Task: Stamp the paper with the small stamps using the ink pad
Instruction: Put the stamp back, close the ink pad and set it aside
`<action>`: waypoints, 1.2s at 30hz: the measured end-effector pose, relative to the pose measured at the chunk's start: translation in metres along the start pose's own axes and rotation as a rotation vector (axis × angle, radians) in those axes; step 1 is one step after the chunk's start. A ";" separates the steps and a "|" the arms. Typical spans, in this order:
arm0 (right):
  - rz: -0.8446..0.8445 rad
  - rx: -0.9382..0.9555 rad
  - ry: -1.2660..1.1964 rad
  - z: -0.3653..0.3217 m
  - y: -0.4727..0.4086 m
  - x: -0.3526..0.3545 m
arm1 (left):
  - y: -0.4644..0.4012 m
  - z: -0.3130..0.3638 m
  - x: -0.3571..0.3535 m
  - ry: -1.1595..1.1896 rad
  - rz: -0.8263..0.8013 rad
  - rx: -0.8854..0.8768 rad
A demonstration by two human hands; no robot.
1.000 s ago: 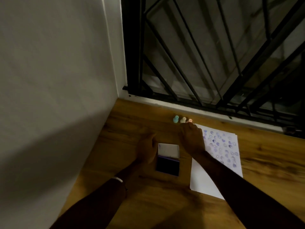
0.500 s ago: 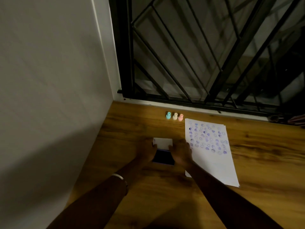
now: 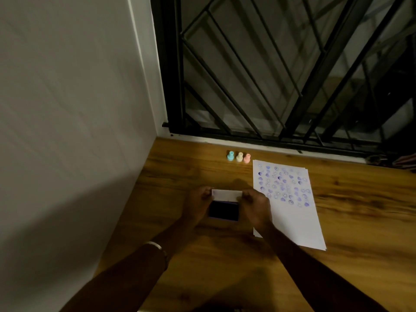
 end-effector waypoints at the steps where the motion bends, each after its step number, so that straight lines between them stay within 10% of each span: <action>1: -0.001 0.028 0.031 0.000 0.003 0.001 | 0.002 -0.001 0.000 -0.037 0.012 -0.014; 28: -0.307 0.462 0.596 -0.010 0.047 -0.027 | 0.033 0.005 -0.007 -0.439 0.085 -0.537; 36: -0.451 0.223 0.508 0.006 0.036 -0.035 | 0.023 -0.001 -0.032 -0.601 -0.194 -0.474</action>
Point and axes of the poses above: each hand's wrist, its own y-axis away from the middle knuckle, its own x-axis out of the back of the hand, z = x × y, the point moved 8 cm from there along -y, towards the middle knuckle, and after that the axes turned 13 degrees about -y, right-handed, at the moved point
